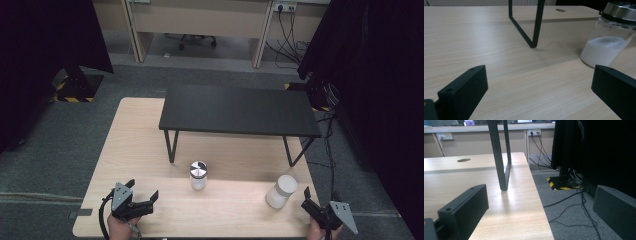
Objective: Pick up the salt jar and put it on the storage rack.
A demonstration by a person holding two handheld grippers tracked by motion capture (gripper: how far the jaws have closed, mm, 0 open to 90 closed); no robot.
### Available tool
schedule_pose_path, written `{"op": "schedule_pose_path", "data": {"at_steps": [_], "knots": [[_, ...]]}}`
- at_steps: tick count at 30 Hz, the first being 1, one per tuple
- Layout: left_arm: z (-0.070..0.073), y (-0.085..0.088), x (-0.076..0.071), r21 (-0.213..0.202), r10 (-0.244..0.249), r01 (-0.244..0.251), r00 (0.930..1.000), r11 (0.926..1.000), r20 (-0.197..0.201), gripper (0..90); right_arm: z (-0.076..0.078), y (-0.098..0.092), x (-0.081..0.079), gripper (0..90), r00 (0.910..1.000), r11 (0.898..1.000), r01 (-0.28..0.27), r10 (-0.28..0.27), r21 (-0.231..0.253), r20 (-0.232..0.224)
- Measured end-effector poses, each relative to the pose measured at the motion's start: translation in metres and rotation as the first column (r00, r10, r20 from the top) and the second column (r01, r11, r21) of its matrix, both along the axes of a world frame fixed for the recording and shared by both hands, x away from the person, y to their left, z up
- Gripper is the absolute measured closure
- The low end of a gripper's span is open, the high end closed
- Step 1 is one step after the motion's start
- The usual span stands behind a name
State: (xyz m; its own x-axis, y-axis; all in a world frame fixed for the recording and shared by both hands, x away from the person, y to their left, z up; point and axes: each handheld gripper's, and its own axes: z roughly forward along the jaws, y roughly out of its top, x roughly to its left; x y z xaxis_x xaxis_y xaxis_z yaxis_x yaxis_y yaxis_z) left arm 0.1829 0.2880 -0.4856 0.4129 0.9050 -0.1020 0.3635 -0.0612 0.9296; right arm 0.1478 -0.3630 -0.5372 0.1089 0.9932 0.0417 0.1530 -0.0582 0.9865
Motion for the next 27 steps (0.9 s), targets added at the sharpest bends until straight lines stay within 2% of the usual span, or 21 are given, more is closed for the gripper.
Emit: {"op": "schedule_pose_path", "data": {"at_steps": [6,11,17,27], "knots": [[0.0,-0.006,0.006,-0.011,-0.053,0.053,0.9986,0.9985,0.008,0.0,0.0,0.0,0.0,0.4,1.0,1.0,-0.003,0.003,-0.009,-0.003],[0.0,-0.013,0.01,-0.004,-0.107,0.107,0.994,0.9942,0.023,0.5,0.0,0.0,0.0,0.3,1.0,1.0,-0.006,0.006,-0.014,-0.004],[0.0,-0.023,0.017,-0.009,-0.138,0.139,0.9899,0.9903,0.029,0.6,0.0,0.002,0.0,0.4,1.0,1.0,-0.001,0.001,-0.019,-0.002],[-0.001,-0.041,0.025,0.019,-0.202,0.202,0.9772,0.9793,0.064,0.9,-0.002,0.002,-0.001,0.3,1.0,1.0,0.0,0.001,-0.028,0.007]]}}
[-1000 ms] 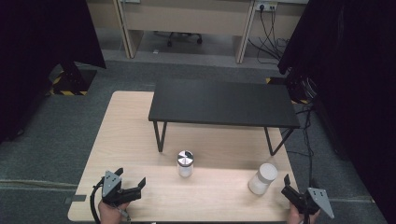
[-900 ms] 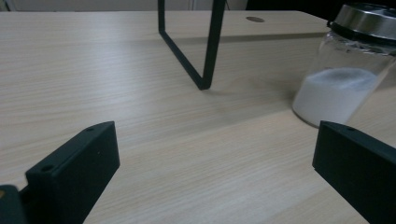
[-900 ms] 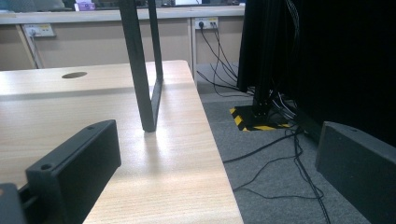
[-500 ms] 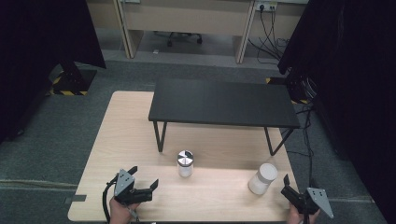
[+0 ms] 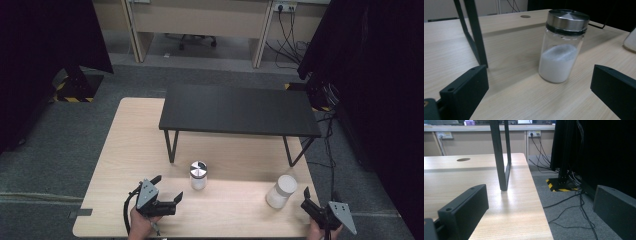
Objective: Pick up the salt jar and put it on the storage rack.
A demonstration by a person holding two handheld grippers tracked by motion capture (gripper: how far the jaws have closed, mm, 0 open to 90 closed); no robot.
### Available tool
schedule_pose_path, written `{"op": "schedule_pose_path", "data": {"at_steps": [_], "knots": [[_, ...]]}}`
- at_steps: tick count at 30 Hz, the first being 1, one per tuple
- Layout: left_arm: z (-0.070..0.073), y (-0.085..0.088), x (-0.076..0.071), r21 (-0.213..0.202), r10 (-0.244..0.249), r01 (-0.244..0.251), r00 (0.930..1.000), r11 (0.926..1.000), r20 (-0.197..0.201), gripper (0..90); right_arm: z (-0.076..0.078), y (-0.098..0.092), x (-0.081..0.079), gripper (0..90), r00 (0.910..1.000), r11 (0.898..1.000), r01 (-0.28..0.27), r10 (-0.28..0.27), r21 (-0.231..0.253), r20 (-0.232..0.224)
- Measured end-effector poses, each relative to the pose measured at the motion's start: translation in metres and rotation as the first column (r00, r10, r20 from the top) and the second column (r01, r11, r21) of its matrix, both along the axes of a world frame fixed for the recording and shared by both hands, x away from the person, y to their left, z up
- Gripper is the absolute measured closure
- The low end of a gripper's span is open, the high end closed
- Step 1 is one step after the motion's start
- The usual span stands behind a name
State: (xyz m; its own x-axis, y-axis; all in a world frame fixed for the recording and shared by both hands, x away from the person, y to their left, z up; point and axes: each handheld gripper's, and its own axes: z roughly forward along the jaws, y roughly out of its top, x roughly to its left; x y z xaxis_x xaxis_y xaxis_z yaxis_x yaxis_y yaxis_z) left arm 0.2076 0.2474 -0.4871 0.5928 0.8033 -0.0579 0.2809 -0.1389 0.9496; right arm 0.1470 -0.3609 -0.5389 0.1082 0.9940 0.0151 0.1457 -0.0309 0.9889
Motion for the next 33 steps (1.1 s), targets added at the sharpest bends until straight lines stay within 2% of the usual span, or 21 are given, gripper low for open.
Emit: {"op": "schedule_pose_path", "data": {"at_steps": [7,10,14,24,27,33], "knots": [[0.0,-0.01,0.008,0.007,-0.043,0.043,0.999,0.999,-0.008,0.8,-0.001,-0.001,-0.001,0.4,0.9999,1.0,-0.009,0.009,-0.006,0.005],[0.0,-0.017,0.012,0.025,-0.056,0.056,0.9983,0.9981,-0.014,1.2,-0.001,-0.001,-0.001,0.4,0.9999,1.0,-0.012,0.012,-0.01,0.007],[-0.001,-0.022,0.016,0.021,-0.077,0.078,0.9968,0.9968,-0.02,0.9,-0.002,-0.001,-0.001,0.4,0.9998,1.0,-0.016,0.016,-0.014,0.009],[0.001,-0.033,0.027,0.032,-0.085,0.086,0.9957,0.9958,-0.036,0.9,-0.002,-0.002,-0.002,0.3,0.9996,0.999,-0.026,0.027,-0.02,0.01],[0.001,-0.034,0.03,0.022,-0.087,0.088,0.9955,0.9959,-0.039,0.8,-0.002,-0.002,-0.002,0.4,0.9996,0.999,-0.028,0.028,-0.021,0.008],[0.005,-0.039,0.035,0.047,-0.091,0.093,0.995,0.9946,-0.041,1.4,-0.001,-0.002,-0.001,0.4,0.9996,0.999,-0.028,0.028,-0.02,0.006]]}}
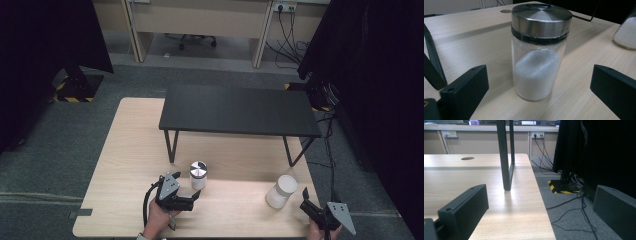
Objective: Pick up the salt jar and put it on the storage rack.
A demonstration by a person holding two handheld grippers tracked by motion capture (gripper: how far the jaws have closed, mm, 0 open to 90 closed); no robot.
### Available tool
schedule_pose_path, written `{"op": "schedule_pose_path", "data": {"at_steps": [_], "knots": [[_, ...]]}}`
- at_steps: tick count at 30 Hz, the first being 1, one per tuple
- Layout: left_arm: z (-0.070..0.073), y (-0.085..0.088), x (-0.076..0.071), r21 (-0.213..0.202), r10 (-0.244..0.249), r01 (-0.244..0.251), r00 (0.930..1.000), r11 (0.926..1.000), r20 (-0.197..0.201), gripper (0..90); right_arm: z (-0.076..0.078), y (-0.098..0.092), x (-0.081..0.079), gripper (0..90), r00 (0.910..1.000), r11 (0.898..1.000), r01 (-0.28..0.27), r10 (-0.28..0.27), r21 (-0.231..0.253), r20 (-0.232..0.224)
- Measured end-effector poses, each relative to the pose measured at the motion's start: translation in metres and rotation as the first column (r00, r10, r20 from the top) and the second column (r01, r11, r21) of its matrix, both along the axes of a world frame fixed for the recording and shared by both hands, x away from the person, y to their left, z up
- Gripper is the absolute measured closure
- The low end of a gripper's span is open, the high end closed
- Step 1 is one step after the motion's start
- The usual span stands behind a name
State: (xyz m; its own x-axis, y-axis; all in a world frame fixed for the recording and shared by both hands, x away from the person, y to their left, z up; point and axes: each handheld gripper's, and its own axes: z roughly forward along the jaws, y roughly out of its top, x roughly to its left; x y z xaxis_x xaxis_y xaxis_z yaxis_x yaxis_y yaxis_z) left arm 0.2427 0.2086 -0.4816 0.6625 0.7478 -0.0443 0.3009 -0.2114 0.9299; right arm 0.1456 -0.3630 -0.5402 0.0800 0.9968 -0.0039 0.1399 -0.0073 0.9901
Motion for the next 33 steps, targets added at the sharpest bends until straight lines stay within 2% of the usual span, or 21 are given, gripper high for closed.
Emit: {"op": "schedule_pose_path", "data": {"at_steps": [12,21,24,28,33], "knots": [[0.006,-0.014,0.012,0.047,-0.014,0.015,0.9999,0.9988,-0.005,4.2,0.0,0.0,0.0,0.3,1.0,1.0,0.0,0.0,0.003,-0.001],[0.009,-0.023,0.03,0.058,-0.02,0.02,0.9997,0.9981,-0.011,5.1,-0.001,0.0,-0.001,0.3,1.0,1.0,0.002,-0.002,0.005,0.004],[0.008,-0.026,0.037,0.043,-0.028,0.029,0.9995,0.9987,-0.016,5.5,-0.001,0.0,-0.001,0.4,1.0,1.0,0.001,-0.001,0.002,0.005],[0.009,-0.031,0.042,0.07,-0.036,0.037,0.9992,0.9969,-0.015,8.3,-0.001,0.0,-0.001,0.4,1.0,1.0,0.001,-0.001,-0.003,0.005],[0.01,-0.034,0.041,0.091,-0.02,0.02,0.9998,0.9957,-0.006,16.4,-0.001,0.0,-0.001,0.4,1.0,1.0,-0.001,0.001,-0.003,0.005]]}}
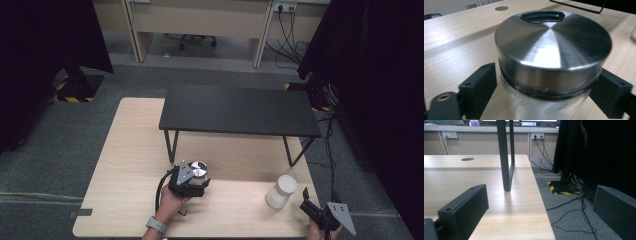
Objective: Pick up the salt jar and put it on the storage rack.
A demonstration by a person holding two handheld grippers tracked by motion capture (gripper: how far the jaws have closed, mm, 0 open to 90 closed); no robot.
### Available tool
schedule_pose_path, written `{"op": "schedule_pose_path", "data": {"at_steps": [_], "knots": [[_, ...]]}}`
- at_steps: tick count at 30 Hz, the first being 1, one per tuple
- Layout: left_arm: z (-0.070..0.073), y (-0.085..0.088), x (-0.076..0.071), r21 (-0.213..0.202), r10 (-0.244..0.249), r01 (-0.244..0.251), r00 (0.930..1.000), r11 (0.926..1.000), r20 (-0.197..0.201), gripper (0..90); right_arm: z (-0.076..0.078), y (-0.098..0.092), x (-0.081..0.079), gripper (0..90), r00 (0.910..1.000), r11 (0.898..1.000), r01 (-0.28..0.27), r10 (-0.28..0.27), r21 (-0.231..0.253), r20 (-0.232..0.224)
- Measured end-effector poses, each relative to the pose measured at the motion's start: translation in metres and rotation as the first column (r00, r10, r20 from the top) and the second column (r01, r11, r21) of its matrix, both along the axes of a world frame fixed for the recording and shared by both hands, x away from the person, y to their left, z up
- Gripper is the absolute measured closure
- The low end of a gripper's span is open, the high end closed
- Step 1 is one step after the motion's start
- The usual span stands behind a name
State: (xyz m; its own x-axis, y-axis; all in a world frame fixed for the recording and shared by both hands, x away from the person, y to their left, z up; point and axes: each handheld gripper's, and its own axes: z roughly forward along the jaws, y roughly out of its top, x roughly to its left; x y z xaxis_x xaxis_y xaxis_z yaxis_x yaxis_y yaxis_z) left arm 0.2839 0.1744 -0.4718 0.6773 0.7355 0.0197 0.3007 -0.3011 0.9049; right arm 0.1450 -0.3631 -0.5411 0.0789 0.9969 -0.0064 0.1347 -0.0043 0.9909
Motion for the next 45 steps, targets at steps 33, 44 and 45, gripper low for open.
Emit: {"op": "schedule_pose_path", "data": {"at_steps": [33,44,45], "knots": [[0.021,0.004,-0.007,0.02,0.002,-0.001,0.9994,0.9998,-0.033,31.4,0.0,0.0,0.0,0.3,1.0,1.0,-0.004,0.004,-0.005,0.0],[0.057,0.009,-0.019,-0.016,0.035,-0.035,0.9994,0.9993,0.002,31.4,0.001,0.0,0.001,0.4,0.9999,1.0,-0.008,0.008,-0.005,-0.01],[0.06,0.01,-0.02,-0.019,0.035,-0.035,0.9993,0.9992,0.009,31.4,0.001,-0.001,0.001,0.4,0.9999,1.0,-0.008,0.008,-0.004,-0.01]]}}
